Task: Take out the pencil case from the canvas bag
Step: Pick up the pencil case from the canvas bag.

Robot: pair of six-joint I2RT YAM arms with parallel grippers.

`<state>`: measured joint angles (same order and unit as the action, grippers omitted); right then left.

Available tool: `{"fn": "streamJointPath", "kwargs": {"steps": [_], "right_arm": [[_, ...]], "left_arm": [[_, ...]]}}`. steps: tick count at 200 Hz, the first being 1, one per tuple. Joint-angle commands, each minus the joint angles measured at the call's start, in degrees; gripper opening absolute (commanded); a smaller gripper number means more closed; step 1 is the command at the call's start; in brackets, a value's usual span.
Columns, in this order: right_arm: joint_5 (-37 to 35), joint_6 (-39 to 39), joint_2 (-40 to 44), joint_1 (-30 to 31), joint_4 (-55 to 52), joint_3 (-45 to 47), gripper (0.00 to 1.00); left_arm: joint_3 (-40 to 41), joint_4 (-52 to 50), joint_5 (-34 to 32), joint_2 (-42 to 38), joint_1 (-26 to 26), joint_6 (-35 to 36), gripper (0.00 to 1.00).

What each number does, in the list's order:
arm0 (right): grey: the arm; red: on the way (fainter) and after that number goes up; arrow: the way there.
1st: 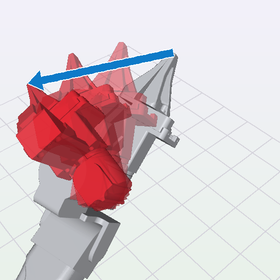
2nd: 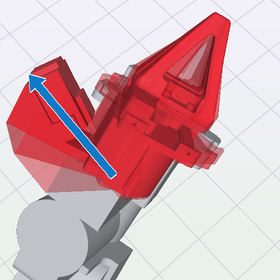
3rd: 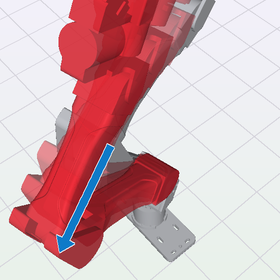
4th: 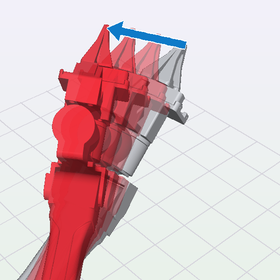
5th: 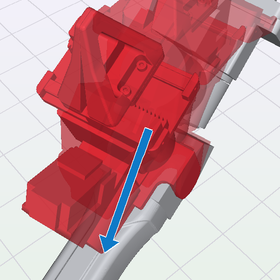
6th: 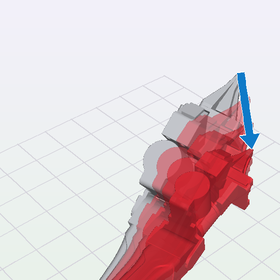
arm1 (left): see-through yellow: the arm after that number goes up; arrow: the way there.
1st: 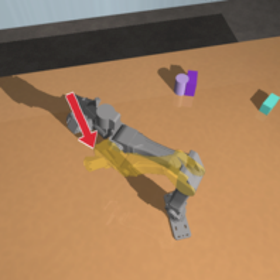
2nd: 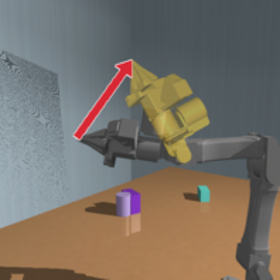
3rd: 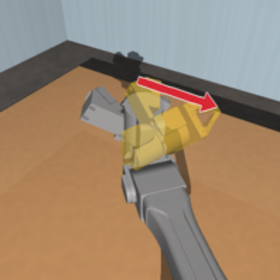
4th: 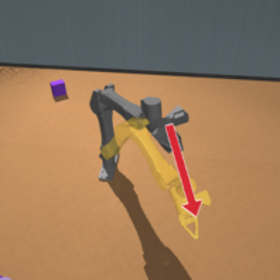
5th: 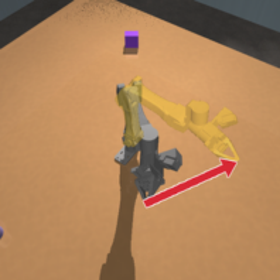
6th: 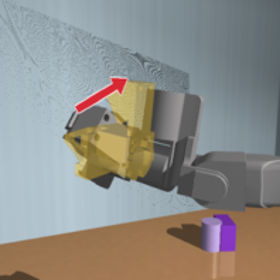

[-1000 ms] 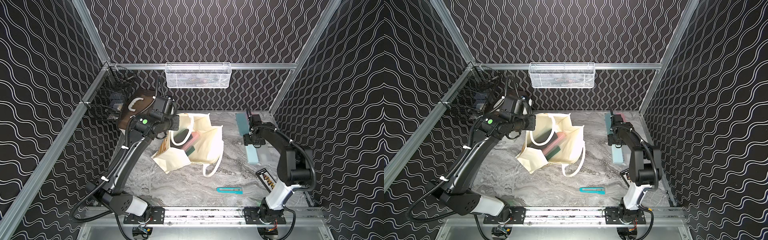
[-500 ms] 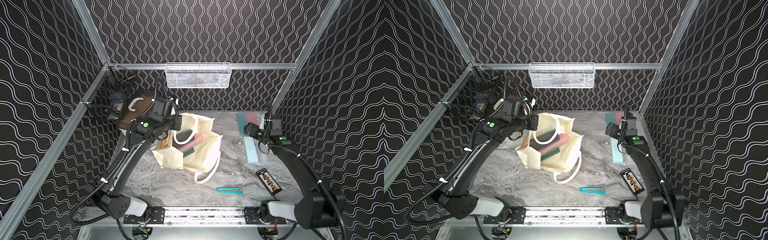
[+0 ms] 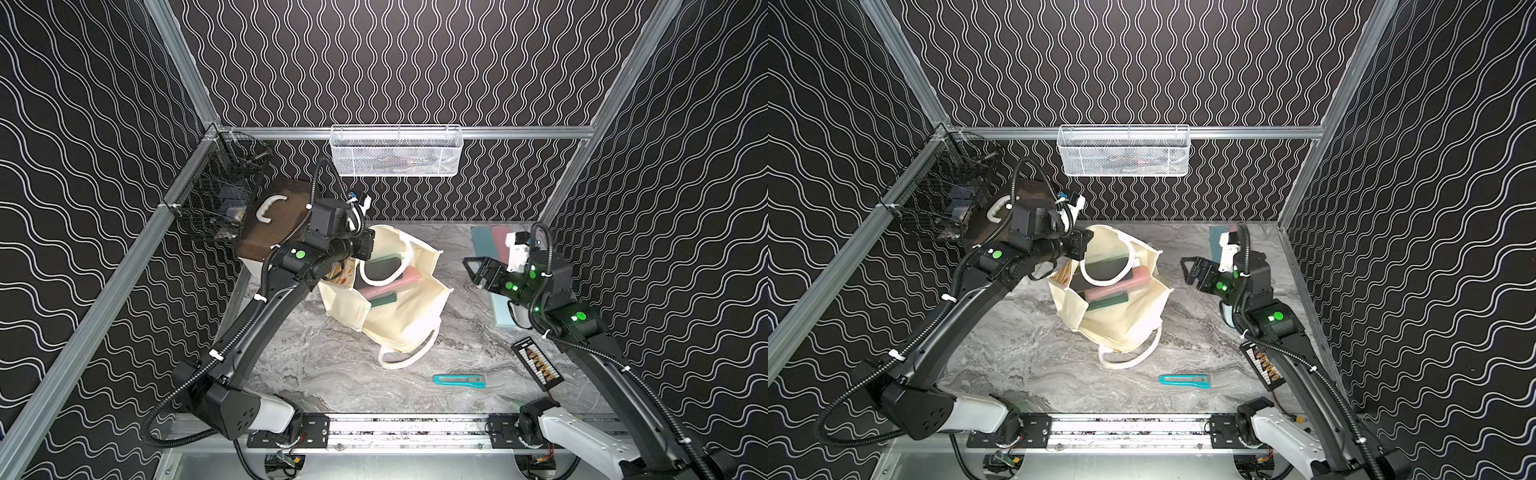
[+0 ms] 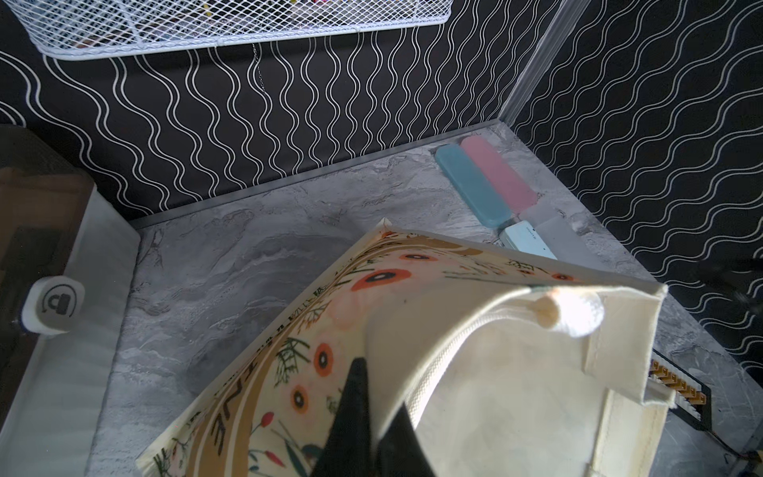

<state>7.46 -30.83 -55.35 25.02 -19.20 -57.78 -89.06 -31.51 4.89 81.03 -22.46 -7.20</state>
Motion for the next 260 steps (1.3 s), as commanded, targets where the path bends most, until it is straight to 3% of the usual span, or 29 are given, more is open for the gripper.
{"fn": "streamJointPath", "kwargs": {"steps": [1, 48, 84, 127, 167, 260], "right_arm": [[-5.2, 0.6, 0.1, 7.5, -2.2, -0.9, 0.88], [-17.1, 3.7, -6.9, 28.1, -2.5, -3.7, 0.86], [-20.9, 2.3, -15.5, 35.5, 0.7, -4.0, 0.86], [-29.0, -5.1, -24.2, 35.9, 0.0, -4.1, 0.77], [-33.3, -10.2, -32.4, 35.6, -5.8, -8.7, 0.76], [-26.9, -20.4, -39.9, 29.2, -4.4, -8.5, 0.73]], "left_arm": [[-0.2, 6.2, 2.0, -0.1, 0.1, 1.2, 0.0], [1.4, 7.0, 2.9, -1.6, 0.0, 1.4, 0.0], [1.7, 6.4, 2.6, -2.1, 0.0, 1.5, 0.0], [2.5, 6.0, -2.3, -3.1, 0.0, 0.5, 0.0], [-1.1, 1.6, -5.0, -1.2, 0.0, -1.0, 0.0], [-0.4, 1.1, -4.4, -2.3, 0.0, -2.5, 0.0]]}}
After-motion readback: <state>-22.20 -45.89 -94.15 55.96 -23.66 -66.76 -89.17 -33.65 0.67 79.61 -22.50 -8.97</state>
